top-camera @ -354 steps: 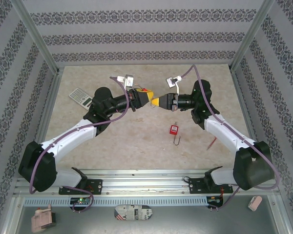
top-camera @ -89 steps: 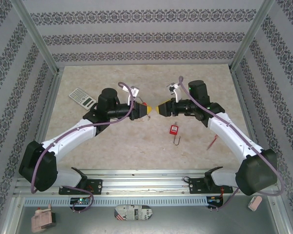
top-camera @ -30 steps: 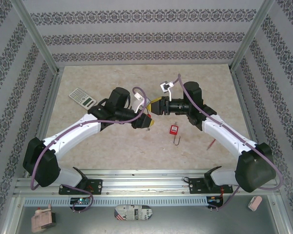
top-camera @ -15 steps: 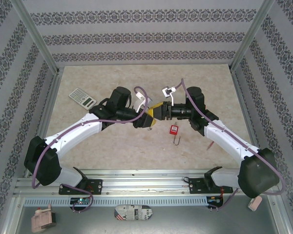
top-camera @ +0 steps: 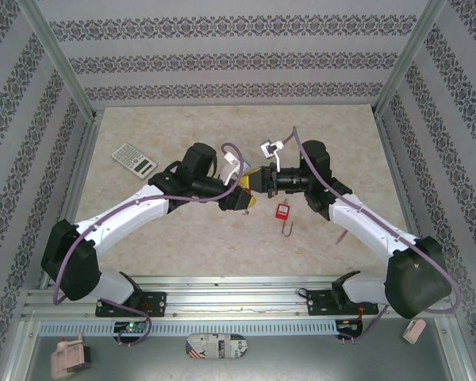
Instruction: Unlock with the key
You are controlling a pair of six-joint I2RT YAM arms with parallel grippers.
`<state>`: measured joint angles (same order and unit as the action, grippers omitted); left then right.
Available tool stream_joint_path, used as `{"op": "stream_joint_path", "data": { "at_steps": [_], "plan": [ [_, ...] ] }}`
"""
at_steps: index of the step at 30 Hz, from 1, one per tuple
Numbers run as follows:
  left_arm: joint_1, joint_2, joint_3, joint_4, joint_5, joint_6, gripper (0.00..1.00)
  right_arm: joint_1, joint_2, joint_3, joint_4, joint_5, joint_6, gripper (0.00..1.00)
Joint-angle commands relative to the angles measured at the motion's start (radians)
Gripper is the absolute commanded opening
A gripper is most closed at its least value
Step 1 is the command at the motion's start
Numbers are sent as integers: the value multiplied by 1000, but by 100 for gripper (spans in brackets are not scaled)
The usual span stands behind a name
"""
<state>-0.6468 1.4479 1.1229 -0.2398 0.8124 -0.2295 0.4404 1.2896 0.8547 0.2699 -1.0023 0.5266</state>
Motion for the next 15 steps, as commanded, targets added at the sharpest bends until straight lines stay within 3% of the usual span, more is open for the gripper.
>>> {"op": "stream_joint_path", "data": {
  "at_steps": [1,2,3,5,9,15],
  "plan": [
    [-16,-9,20,46,-8,26,28,-12,-26,12,13,39,20,0],
    [-16,-16,10,60,-15,17,44,-12,-31,16,12,52,21,0],
    [-16,-26,-7,85,-27,3,69,-12,-36,18,12,72,22,0],
    [-15,-54,-46,142,-48,-27,85,-14,-42,21,18,102,21,0],
    [-13,-100,-132,270,-65,-97,89,-19,-52,24,29,156,30,0],
    [-13,-98,-211,414,-47,-182,86,-20,-30,35,49,164,51,0]
  ]
}}
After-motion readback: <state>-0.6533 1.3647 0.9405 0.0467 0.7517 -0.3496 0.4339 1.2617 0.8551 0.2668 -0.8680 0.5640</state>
